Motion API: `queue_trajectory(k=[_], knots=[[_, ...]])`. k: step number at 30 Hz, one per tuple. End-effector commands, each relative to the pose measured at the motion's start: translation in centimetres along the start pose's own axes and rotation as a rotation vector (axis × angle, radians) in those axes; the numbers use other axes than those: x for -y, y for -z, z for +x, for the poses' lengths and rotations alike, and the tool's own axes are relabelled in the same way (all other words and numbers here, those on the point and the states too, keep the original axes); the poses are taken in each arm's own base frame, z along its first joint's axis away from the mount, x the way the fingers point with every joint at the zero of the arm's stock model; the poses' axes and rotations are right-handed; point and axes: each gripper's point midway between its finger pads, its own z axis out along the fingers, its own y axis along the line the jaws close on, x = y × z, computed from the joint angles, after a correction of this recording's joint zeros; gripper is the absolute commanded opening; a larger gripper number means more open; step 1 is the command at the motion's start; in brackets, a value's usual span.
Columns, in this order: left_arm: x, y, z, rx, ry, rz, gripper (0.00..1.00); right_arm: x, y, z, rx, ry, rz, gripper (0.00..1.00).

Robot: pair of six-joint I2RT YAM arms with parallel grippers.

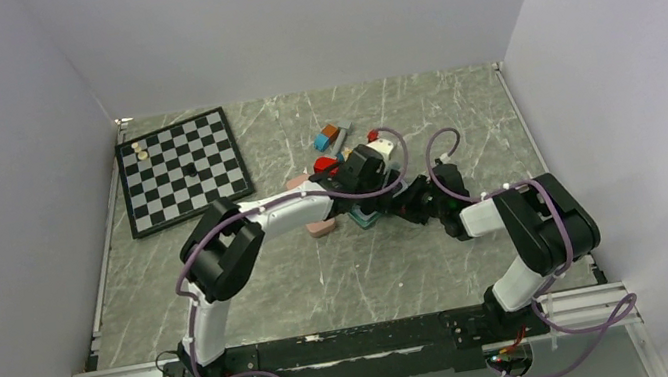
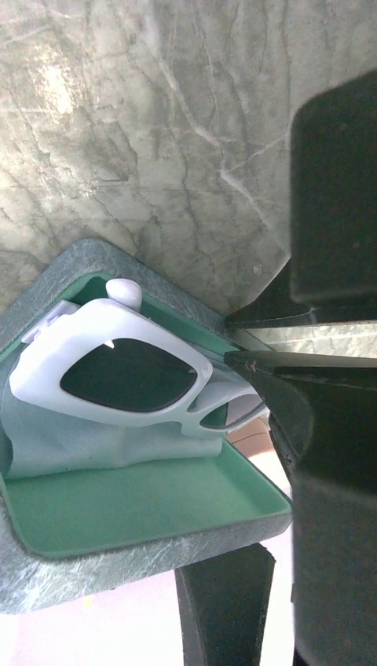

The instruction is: Organize the sunglasses

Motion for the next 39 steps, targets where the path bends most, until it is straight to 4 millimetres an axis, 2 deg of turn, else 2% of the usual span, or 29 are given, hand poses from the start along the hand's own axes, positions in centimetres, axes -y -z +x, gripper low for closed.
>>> queue_trajectory(k=[1,6,11,16,18,21,25,29,34,39], knots=[[5.7,2.4,5.0,-0.184,0.143,0.336,0.79,2.2,-0.6,1.5,-0.051,0.001,0.096,0.13],[4.7,4.4,1.3,-0.099,0.257,0.495,0.84,3.5,-0.3,1.3,-0.036,-0.006,0.164,0.12],[3.1,5.4,-1.1,-0.036,0.248,0.480,0.86,4.0,-0.3,1.5,-0.047,0.001,0.190,0.11],[0.2,5.8,-1.8,0.003,0.268,0.374,0.85,4.1,-0.3,1.1,-0.038,0.023,0.215,0.11],[-0.8,5.9,-1.9,0.006,0.288,0.349,0.80,4.2,-0.2,1.0,-0.037,0.033,0.224,0.11],[-1.3,6.1,-2.2,0.017,0.292,0.347,0.77,4.3,-0.2,0.9,-0.039,0.041,0.233,0.11],[-1.7,5.3,-1.8,-0.014,0.289,0.320,0.74,4.3,-0.2,0.9,-0.044,0.049,0.231,0.11],[-1.8,4.6,-1.6,-0.023,0.295,0.310,0.66,4.3,-0.2,0.9,-0.044,0.059,0.236,0.10],[-1.1,4.7,-1.7,-0.026,0.317,0.347,0.29,4.4,-0.2,0.8,-0.051,0.072,0.243,0.10],[-1.4,5.2,-1.7,-0.010,0.316,0.328,0.28,4.3,-0.4,0.9,-0.061,0.077,0.241,0.10]])
